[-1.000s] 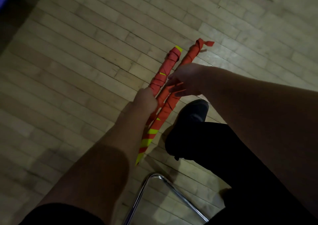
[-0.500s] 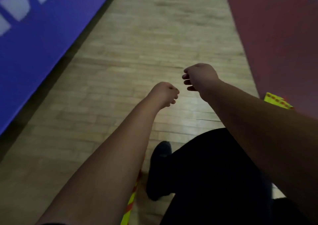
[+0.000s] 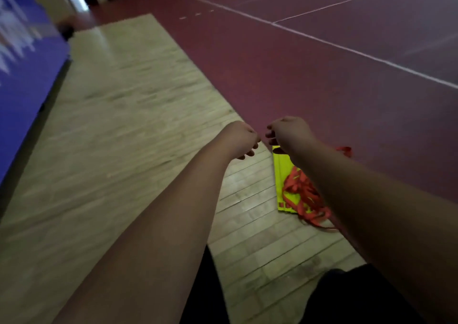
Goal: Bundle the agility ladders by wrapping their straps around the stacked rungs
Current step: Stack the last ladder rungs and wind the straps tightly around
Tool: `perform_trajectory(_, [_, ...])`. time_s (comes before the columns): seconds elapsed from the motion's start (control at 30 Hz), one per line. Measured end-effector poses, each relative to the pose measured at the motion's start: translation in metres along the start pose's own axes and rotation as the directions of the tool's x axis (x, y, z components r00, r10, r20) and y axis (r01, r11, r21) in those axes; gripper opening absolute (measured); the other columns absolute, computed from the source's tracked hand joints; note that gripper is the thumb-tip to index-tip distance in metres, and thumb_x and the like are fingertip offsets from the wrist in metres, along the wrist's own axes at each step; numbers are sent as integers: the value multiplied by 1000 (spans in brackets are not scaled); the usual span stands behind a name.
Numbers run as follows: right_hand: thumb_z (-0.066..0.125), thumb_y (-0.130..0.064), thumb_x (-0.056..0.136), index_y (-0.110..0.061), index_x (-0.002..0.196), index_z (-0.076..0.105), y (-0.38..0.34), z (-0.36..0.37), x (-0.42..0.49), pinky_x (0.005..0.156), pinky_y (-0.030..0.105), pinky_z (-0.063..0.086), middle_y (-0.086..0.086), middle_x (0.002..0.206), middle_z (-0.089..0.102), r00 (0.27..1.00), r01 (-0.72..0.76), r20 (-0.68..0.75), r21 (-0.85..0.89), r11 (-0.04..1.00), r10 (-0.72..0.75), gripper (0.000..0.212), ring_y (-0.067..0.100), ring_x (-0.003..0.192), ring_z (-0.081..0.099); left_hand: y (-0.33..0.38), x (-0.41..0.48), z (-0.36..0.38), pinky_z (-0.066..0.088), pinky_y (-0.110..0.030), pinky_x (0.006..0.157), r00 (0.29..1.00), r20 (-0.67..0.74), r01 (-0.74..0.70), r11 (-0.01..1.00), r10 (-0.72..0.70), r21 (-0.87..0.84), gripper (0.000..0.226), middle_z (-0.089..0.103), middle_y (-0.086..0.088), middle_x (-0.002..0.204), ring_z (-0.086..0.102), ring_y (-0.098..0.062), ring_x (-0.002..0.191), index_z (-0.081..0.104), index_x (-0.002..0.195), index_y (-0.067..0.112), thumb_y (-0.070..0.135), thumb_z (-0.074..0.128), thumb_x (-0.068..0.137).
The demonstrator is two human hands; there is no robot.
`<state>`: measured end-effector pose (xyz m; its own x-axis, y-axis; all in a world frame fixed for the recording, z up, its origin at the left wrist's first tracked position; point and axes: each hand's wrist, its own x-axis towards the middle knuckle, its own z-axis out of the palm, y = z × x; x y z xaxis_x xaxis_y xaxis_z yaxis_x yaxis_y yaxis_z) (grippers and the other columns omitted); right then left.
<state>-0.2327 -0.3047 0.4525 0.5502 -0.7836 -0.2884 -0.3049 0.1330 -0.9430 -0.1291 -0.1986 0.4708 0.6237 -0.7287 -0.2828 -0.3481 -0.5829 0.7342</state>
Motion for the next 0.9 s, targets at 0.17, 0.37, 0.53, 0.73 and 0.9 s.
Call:
perform_trajectory(0.17, [54,-9,106,-12,99,68,22,-92,28,59,27,42,7,81,68,990,-48,-128,47,998,54,17,21,60,56,62,44,68,65,-44,85,994,107,-51,978,30,203,23,80,-16,104,80,-31,97,78,106,1,16,62,101])
perform_trajectory(0.37, [61,-13,101,-17,93,70,68,-154,51,76,41,62,9,86,72,978,-107,-177,13,994,108,13,25,72,68,74,93,142,65,-44,81,976,220,-60,975,11,215,24,80,-18,106,81,-32,96,75,113,-1,13,57,104])
perform_trajectory(0.53, [53,-3,107,-7,97,66,102,-160,96,60,30,43,12,80,65,971,-185,-153,18,983,185,17,24,59,53,56,143,192,67,-55,84,955,297,-94,960,12,262,27,81,-17,104,80,-37,91,78,106,0,16,57,103])
perform_trajectory(0.73, [57,-8,106,-9,90,70,177,-160,156,57,28,42,8,82,72,931,-311,-181,70,948,318,21,20,59,60,6,202,252,64,-51,75,945,328,-63,967,-23,248,20,72,-20,89,69,-36,74,76,89,11,19,60,99])
perform_trajectory(0.9, [63,-12,101,-8,107,77,248,-155,200,72,37,59,12,99,77,903,-410,-137,9,912,407,15,26,80,70,-48,241,291,57,-38,64,931,350,20,968,-109,251,26,77,-21,89,68,-32,69,76,90,3,20,59,99])
